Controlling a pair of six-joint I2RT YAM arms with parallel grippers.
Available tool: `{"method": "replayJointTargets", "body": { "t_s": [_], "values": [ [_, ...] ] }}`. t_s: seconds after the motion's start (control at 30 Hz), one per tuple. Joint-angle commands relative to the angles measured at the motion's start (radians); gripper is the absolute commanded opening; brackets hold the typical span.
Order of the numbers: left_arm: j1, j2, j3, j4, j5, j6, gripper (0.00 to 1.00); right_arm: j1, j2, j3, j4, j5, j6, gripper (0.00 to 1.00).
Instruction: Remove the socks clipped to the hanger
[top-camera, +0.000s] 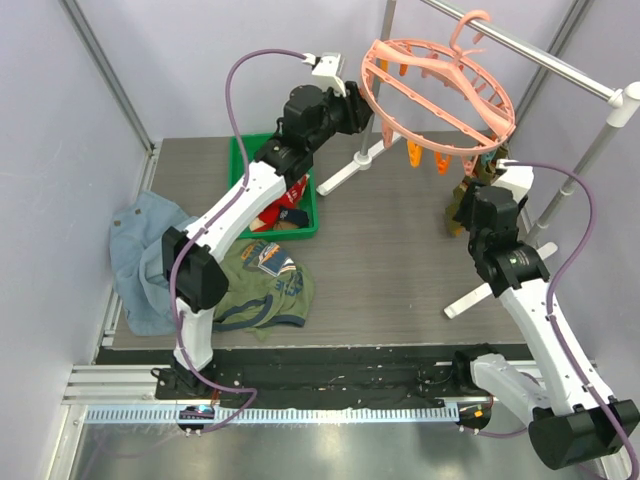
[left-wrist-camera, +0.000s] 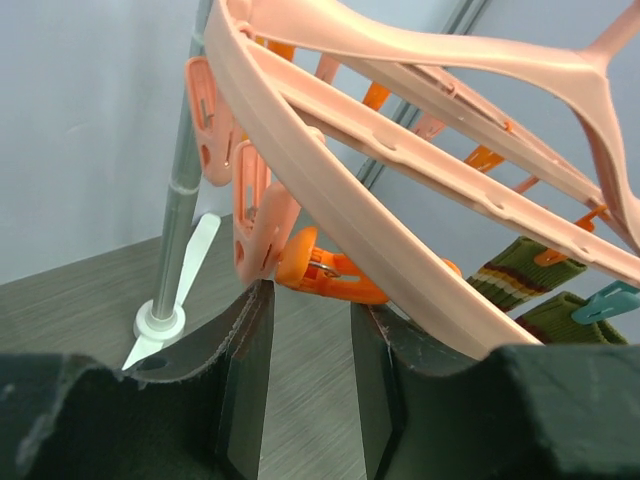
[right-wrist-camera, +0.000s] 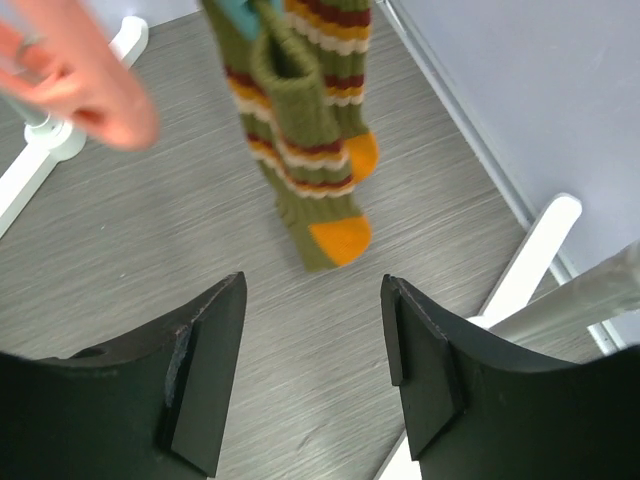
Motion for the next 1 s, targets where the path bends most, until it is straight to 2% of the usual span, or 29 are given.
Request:
{"method": "replayJointTargets", "body": {
  "t_s": [0.0,0.27,0.6,0.73,0.97],
  "values": [
    [0.004,0.011,0.063,-0.003,-0.001,-0.014,0.41,-0.088,-0.012,0.006,0.082,-0.116,-0.075,0.64],
    [0.008,0.031,0.086,-0.026,-0.002,-0.011,0.41,-0.184,-0.048,-0.02,0.157,-0.205,-0.152,0.65],
    [0.02,0.054,0.129,-0.05,-0.004,-0.006,0.43,-0.311,-0.003,0.026,0.182,-0.454,-0.251,0.67],
    [0.026,0.077,0.164,-0.073,-0.001,-0.003,0.43,-0.345,-0.012,0.039,0.146,-0.487,-0.326,0.7],
    [0.026,0.106,0.202,-0.079,0.007,-0.005,0.44,-0.391,0.02,0.108,0.042,-0.636,-0.422,0.72]
  ]
}}
